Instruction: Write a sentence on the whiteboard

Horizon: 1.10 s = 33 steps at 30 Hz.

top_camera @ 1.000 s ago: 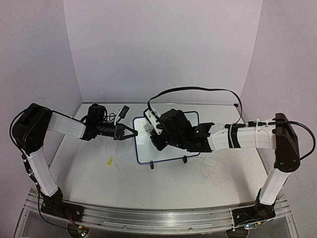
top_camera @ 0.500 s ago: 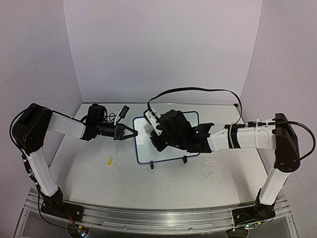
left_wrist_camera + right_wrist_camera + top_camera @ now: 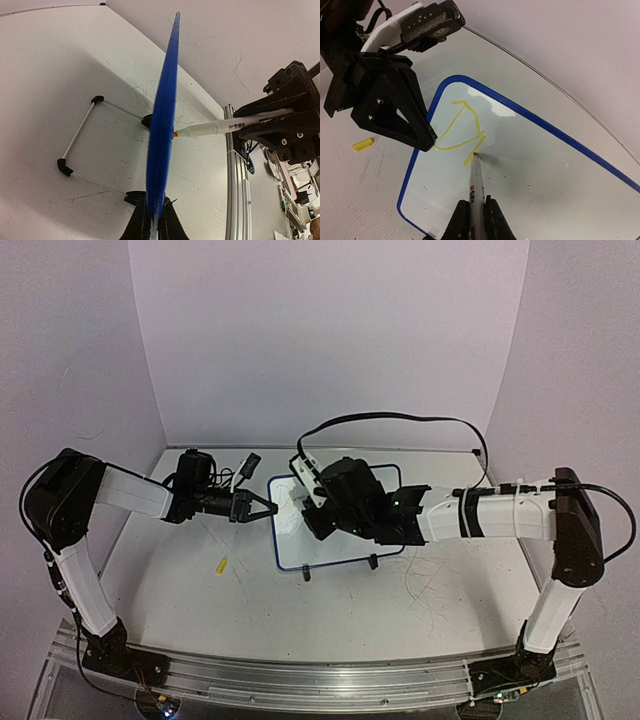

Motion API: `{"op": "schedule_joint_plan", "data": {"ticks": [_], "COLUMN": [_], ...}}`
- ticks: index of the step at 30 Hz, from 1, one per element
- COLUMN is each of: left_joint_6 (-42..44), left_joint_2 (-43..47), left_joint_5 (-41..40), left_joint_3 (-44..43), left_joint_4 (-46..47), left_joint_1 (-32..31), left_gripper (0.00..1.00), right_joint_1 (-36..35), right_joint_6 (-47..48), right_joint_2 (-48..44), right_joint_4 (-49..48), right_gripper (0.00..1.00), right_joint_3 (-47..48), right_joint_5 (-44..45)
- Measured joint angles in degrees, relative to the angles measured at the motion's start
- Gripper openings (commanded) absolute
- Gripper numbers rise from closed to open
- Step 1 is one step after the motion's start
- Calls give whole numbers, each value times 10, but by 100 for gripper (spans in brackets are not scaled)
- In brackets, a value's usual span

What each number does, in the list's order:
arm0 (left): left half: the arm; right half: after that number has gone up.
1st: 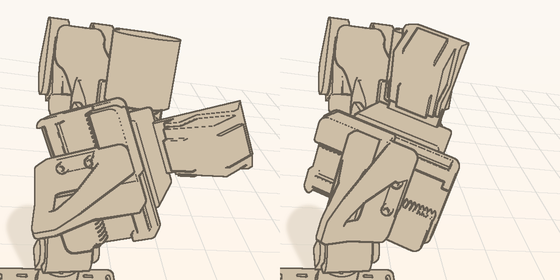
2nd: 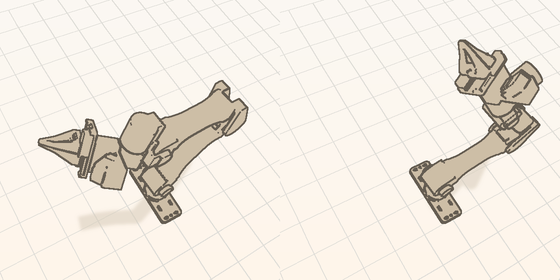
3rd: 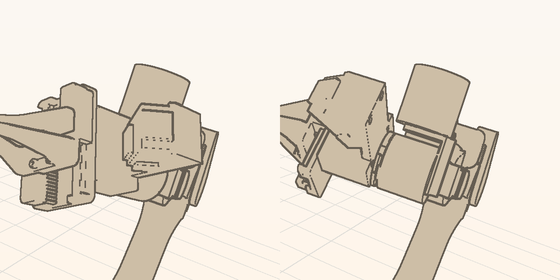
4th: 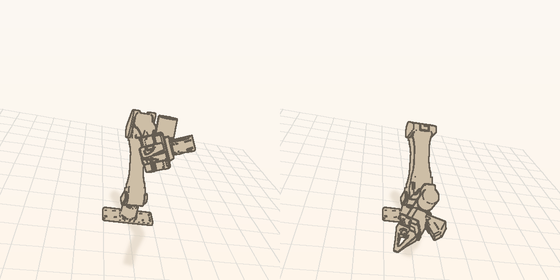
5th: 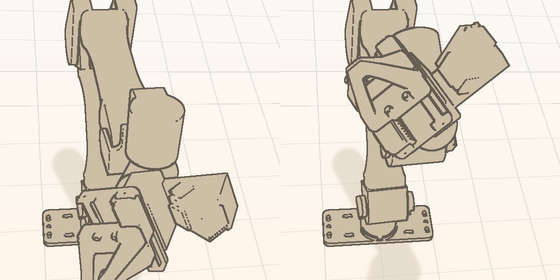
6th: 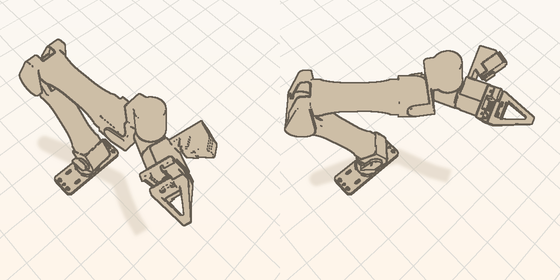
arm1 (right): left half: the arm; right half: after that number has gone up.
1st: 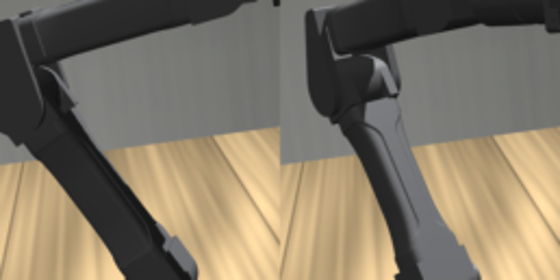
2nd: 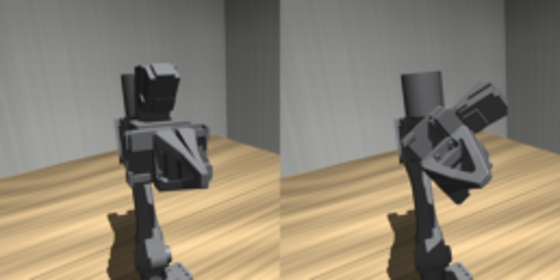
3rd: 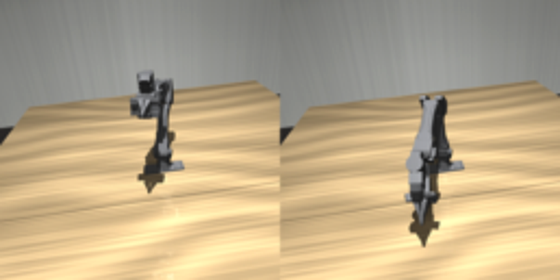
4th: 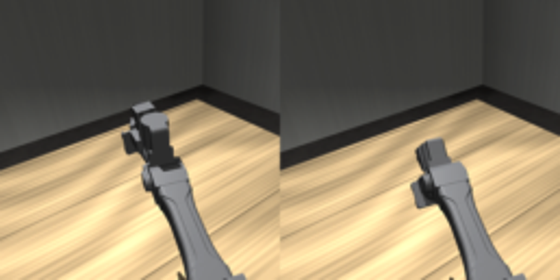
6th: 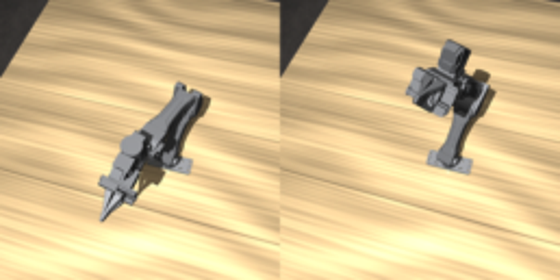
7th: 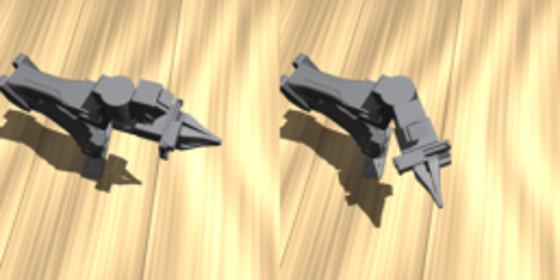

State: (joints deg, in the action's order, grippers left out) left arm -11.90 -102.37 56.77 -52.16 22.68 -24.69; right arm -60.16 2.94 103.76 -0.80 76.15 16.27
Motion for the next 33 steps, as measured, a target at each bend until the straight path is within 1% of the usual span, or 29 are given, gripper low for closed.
{"op": "schedule_joint_plan", "data": {"ticks": [24,27,31,33], "left_joint_6": [0,0,1,1], "left_joint_2": [0,0,0,0], "left_joint_5": [-3,-2,0,0], "left_joint_3": [0,0,0,0], "left_joint_4": [-1,-1,-1,-2], "left_joint_1": [0,0,0,0], "left_gripper": [0,0,0,0], "right_joint_1": [0,3,13,19], "right_joint_6": [-24,-31,-33,-35], "right_joint_2": [-2,-18,-67,-86], "right_joint_4": [-11,-19,-27,-27], "right_gripper": [0,0,0,0], "right_joint_3": [1,-18,-69,-80], "right_joint_5": [42,49,42,36]}}
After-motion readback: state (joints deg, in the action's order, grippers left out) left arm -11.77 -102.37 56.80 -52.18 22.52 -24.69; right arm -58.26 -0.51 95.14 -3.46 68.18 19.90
